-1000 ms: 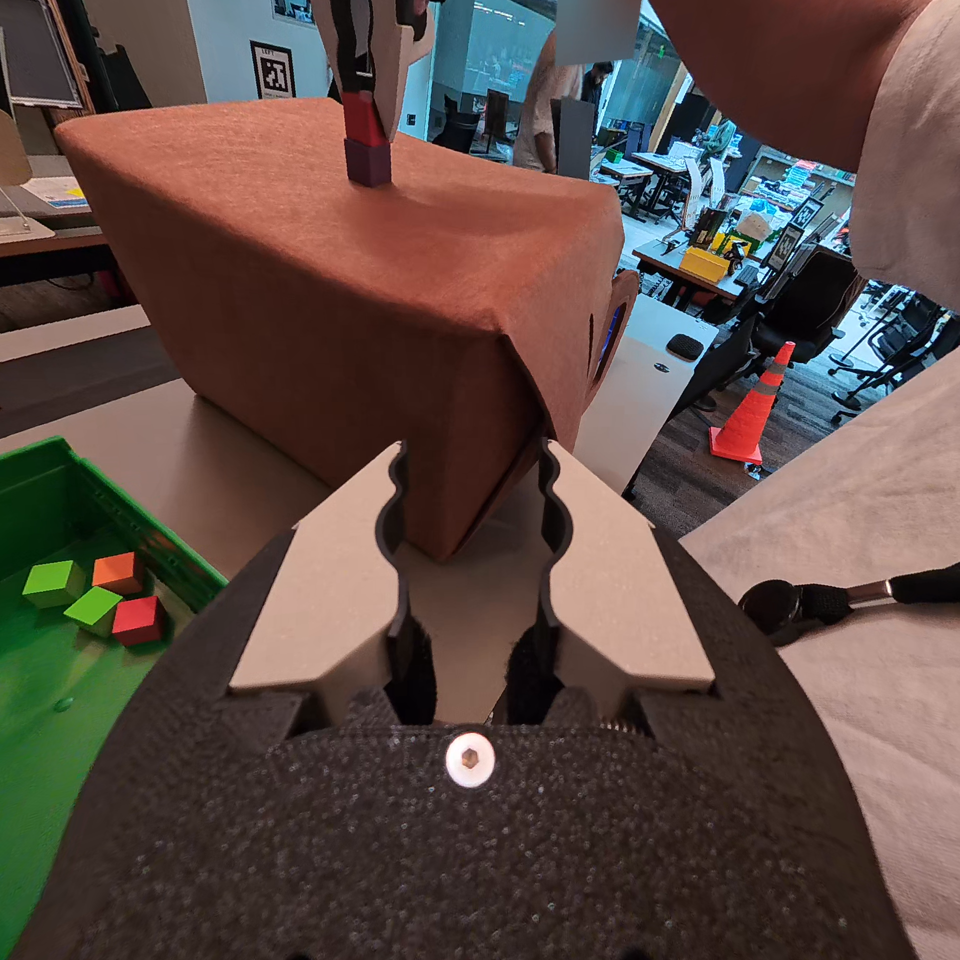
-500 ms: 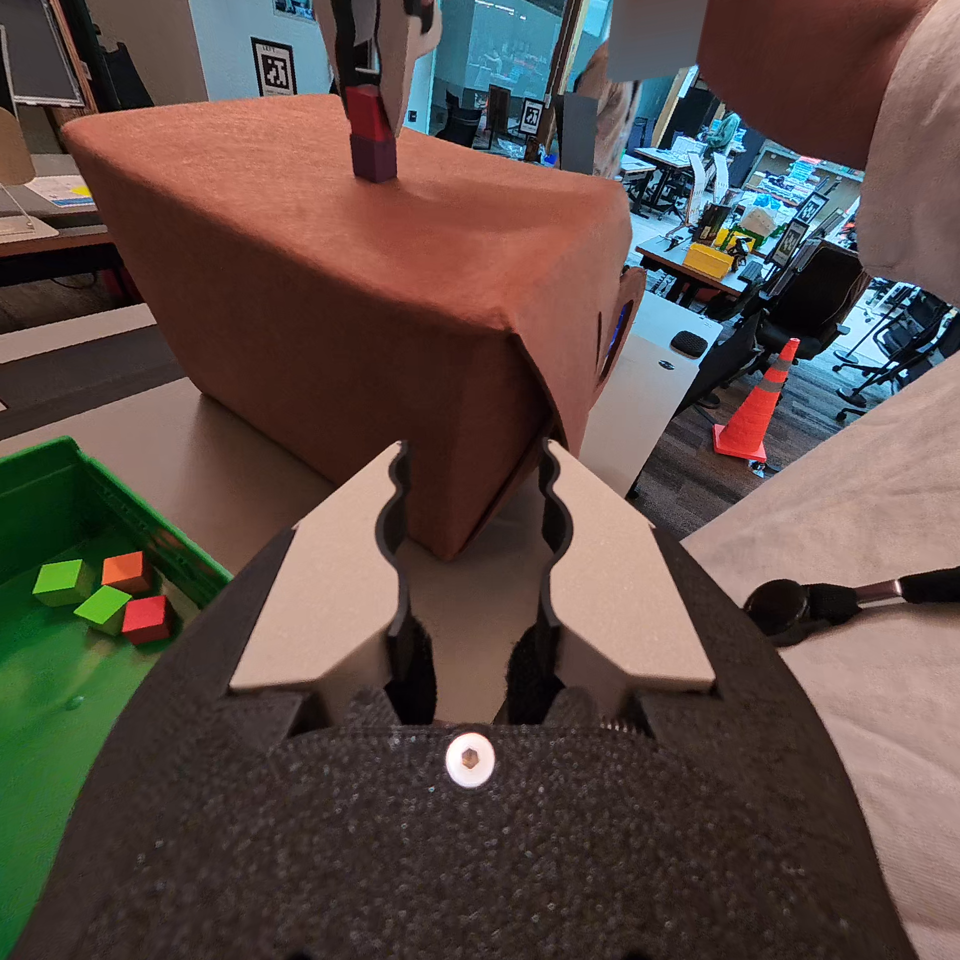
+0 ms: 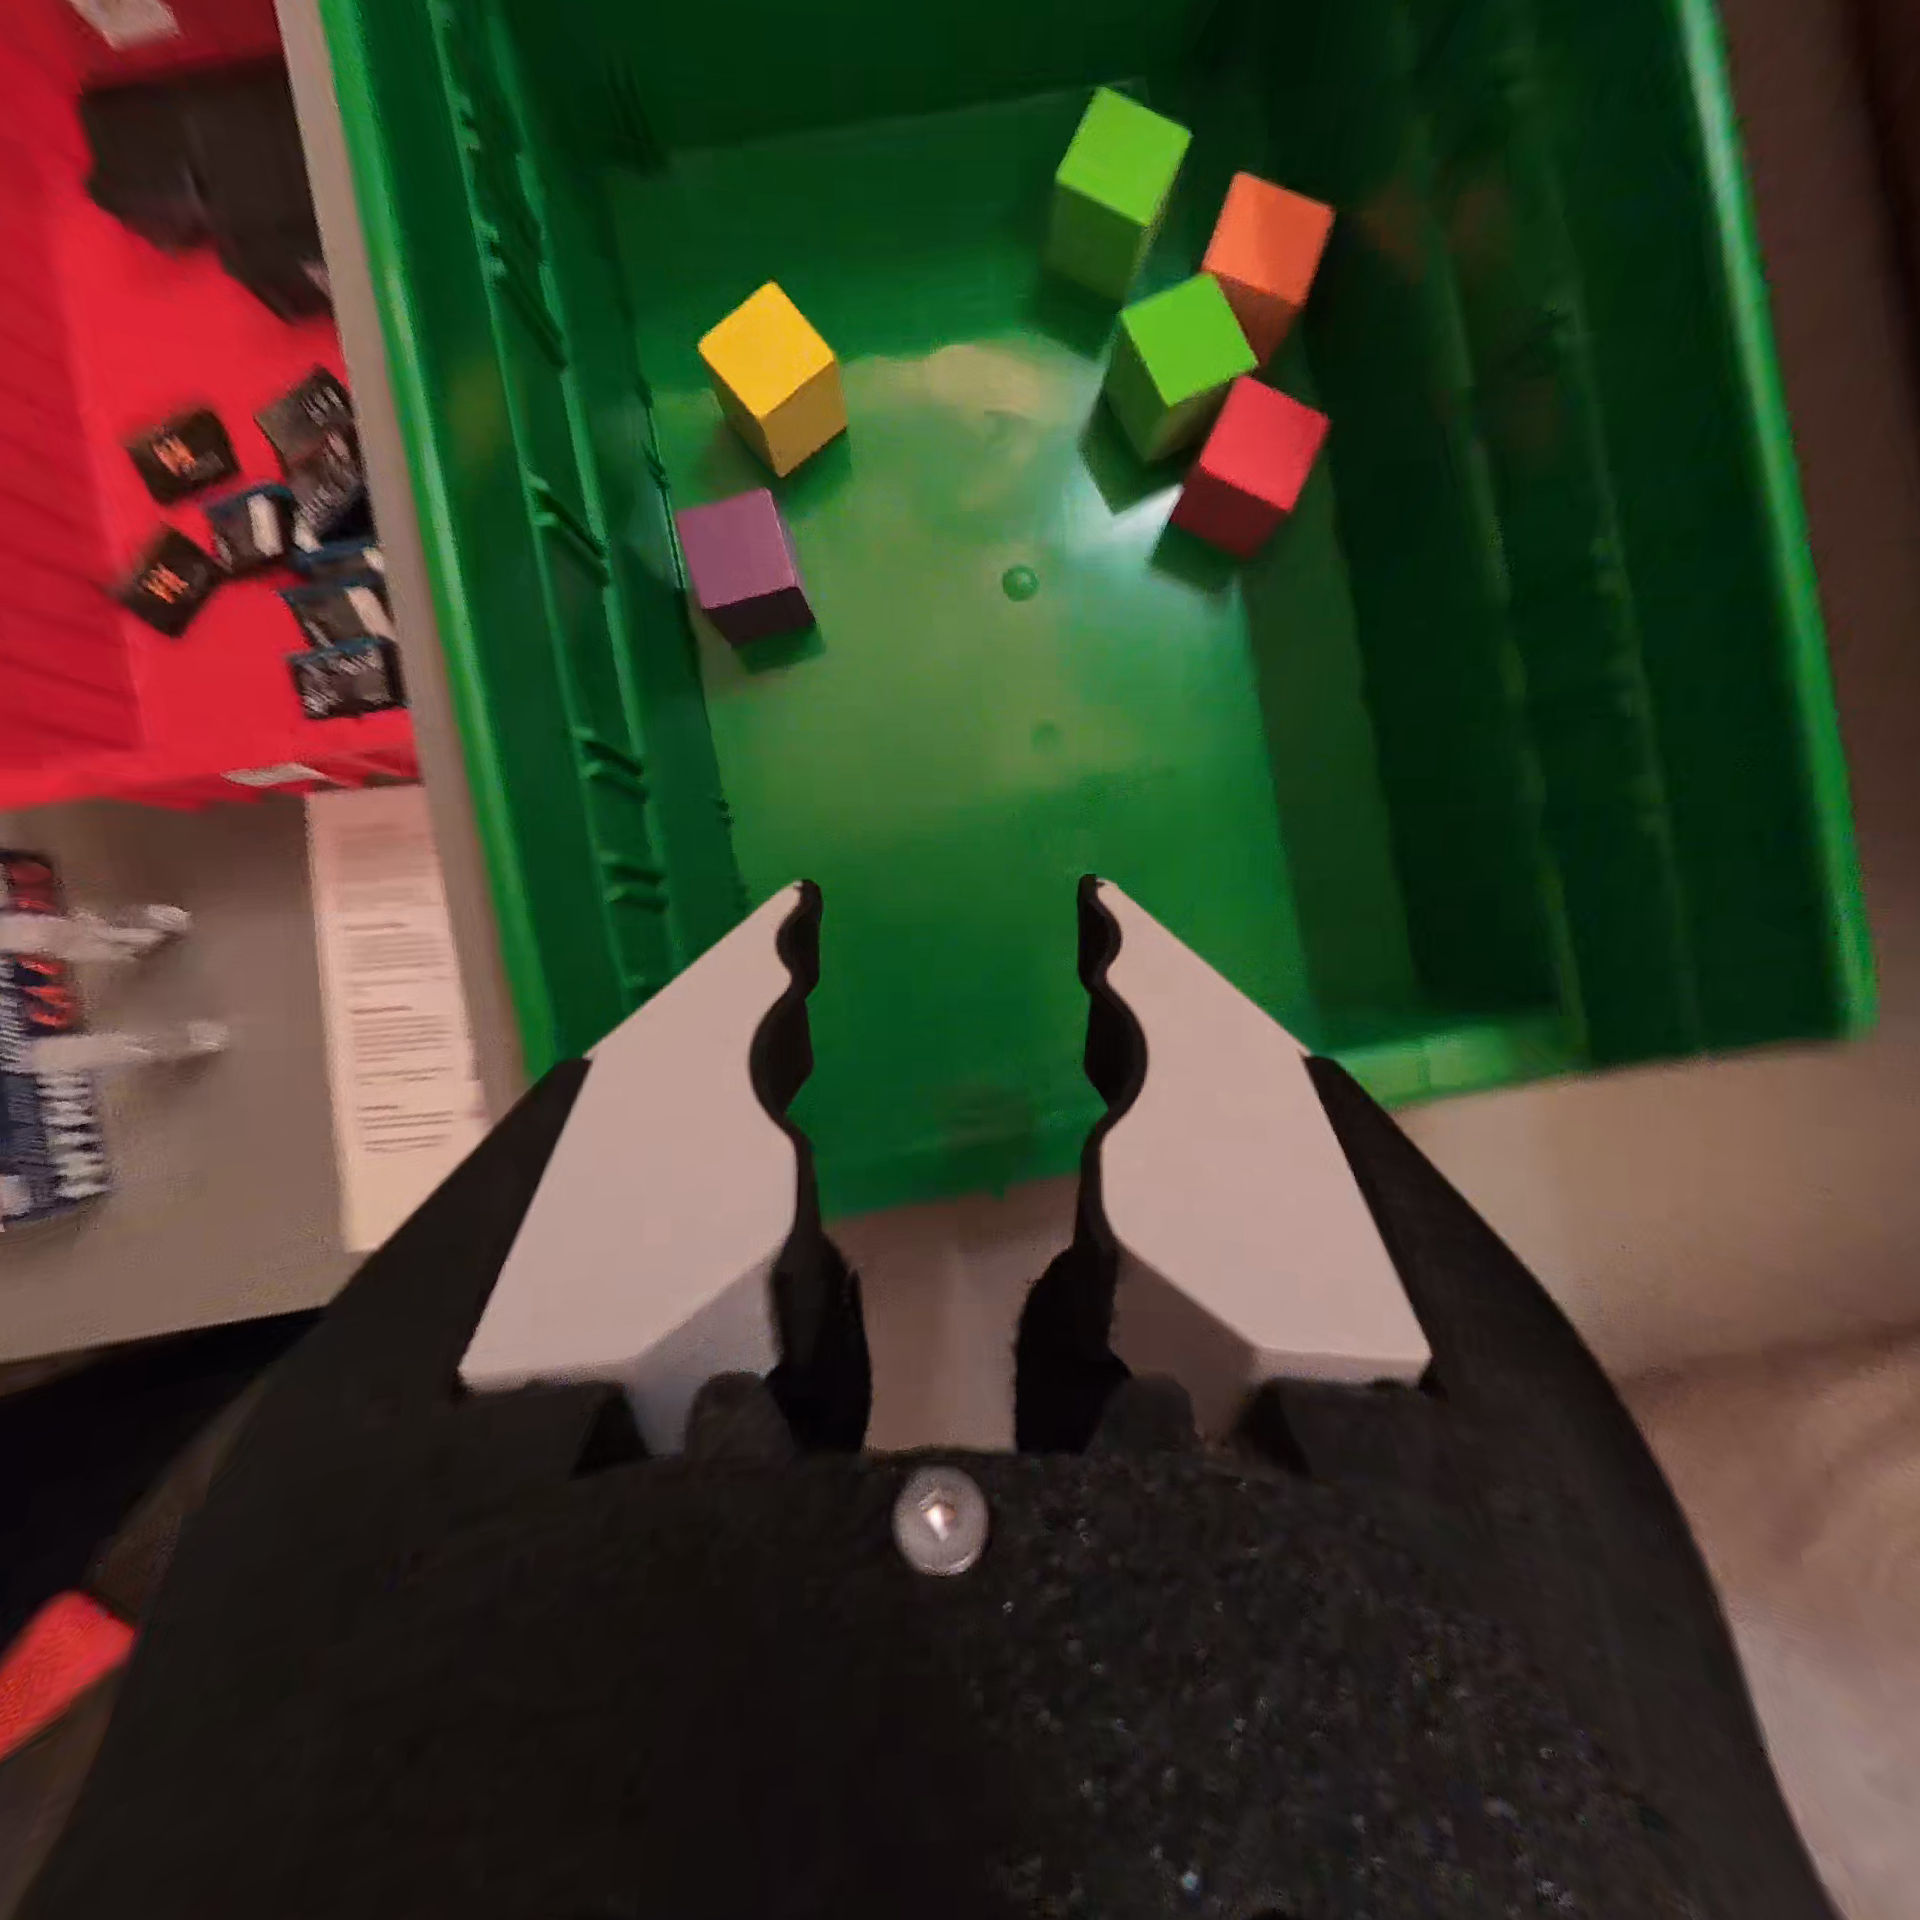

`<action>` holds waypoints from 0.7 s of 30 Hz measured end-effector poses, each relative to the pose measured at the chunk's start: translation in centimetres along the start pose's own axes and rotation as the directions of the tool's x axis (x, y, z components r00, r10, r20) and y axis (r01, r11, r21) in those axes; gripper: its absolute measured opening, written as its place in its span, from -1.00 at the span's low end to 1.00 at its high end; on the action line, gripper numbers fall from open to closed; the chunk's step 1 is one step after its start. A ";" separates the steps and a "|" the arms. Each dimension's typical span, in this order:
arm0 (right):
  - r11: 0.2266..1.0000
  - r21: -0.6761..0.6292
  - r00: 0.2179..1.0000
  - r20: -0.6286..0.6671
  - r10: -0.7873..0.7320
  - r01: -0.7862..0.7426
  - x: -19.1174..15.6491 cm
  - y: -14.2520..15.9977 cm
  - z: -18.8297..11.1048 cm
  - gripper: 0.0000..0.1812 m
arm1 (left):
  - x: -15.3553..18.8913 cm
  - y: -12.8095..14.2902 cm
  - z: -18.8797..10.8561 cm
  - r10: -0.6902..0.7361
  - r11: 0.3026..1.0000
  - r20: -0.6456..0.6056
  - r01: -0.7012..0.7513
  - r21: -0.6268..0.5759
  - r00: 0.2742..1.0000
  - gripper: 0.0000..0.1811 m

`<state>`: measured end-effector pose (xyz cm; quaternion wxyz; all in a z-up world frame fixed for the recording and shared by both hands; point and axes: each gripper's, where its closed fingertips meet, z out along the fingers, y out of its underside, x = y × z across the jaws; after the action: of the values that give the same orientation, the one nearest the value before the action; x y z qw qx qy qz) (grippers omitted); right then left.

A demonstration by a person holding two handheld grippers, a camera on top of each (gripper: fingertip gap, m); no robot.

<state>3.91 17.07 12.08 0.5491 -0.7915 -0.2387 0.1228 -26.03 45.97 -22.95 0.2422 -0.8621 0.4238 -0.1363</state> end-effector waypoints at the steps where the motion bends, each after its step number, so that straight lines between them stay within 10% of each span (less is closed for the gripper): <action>1: 0.996 0.075 0.998 -0.030 0.051 -0.048 -1.3 0.8 -1.2 -0.44 | -0.1 -0.3 1.3 -0.062 0.998 -0.005 0.062 0.000 0.998 -0.44; 11: 0.867 0.211 0.891 0.061 0.450 -0.452 -13.6 10.6 -2.9 -0.39 | -4.3 -3.1 8.3 -0.191 0.974 0.344 0.222 -0.052 0.919 -0.44; 21: 0.848 0.044 0.847 0.098 0.522 -0.528 -16.0 14.0 -2.2 -0.39 | -5.4 -4.8 10.2 -0.123 0.981 0.378 0.171 -0.096 0.918 -0.64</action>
<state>-5.35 3.15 -1.20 0.5114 -0.8014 -0.0312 0.3088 -21.65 55.89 -29.23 0.2516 -0.9153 0.3122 0.0381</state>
